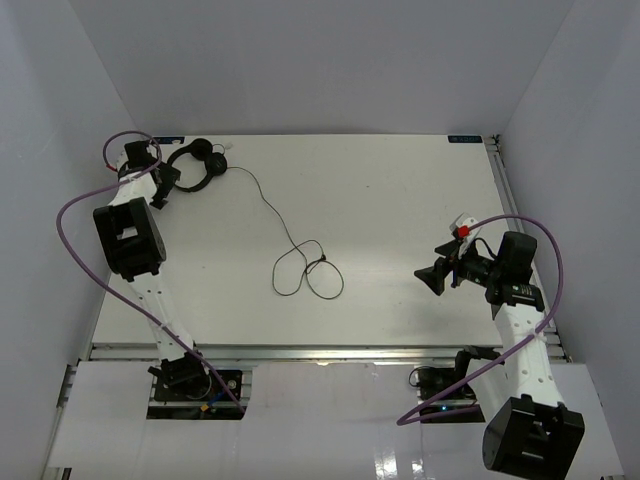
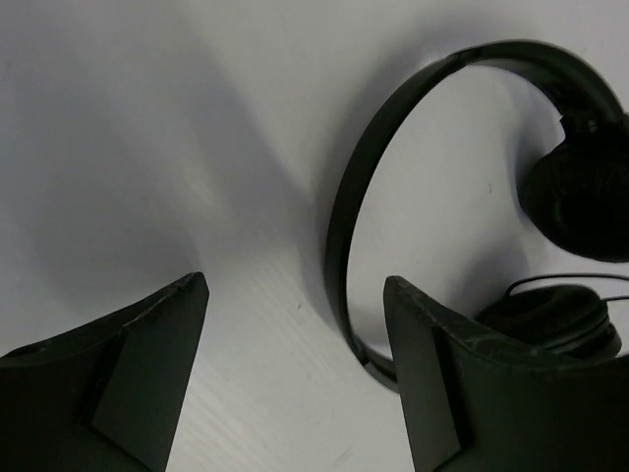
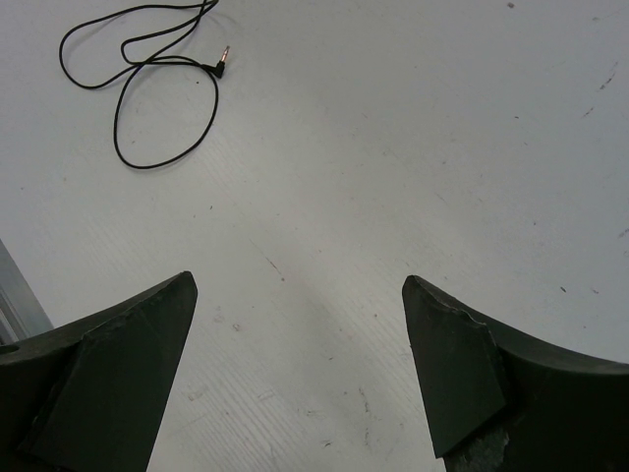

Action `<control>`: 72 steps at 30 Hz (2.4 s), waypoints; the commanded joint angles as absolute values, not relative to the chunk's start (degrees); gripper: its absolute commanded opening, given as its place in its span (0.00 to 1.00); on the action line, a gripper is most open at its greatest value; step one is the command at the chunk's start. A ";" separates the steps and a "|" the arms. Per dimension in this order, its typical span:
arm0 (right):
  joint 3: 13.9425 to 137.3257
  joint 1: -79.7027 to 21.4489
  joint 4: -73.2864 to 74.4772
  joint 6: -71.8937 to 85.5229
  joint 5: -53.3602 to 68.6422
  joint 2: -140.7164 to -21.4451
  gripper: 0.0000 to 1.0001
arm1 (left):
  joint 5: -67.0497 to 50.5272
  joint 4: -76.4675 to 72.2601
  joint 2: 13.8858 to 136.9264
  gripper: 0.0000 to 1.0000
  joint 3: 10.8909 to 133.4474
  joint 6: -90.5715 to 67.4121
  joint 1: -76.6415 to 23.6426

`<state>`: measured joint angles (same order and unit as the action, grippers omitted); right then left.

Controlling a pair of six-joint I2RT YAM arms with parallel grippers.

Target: Wrap the headphones

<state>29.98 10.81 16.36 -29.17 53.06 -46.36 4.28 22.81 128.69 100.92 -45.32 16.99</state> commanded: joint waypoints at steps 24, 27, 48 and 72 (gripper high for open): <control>31.72 10.89 17.72 -30.65 56.50 -46.69 0.91 | 2.90 19.03 112.63 0.04 70.86 -26.23 1.54; 31.66 10.83 17.88 -30.80 56.64 -46.17 0.91 | 1.61 18.33 105.04 0.04 63.00 -25.50 -2.79; 31.68 10.90 18.23 -31.20 56.83 -44.65 0.91 | -4.66 20.10 108.64 0.47 65.90 -13.27 -5.71; 31.75 10.90 18.27 -31.10 57.41 -44.49 0.91 | -1.12 24.34 104.45 0.42 60.44 -10.37 -6.59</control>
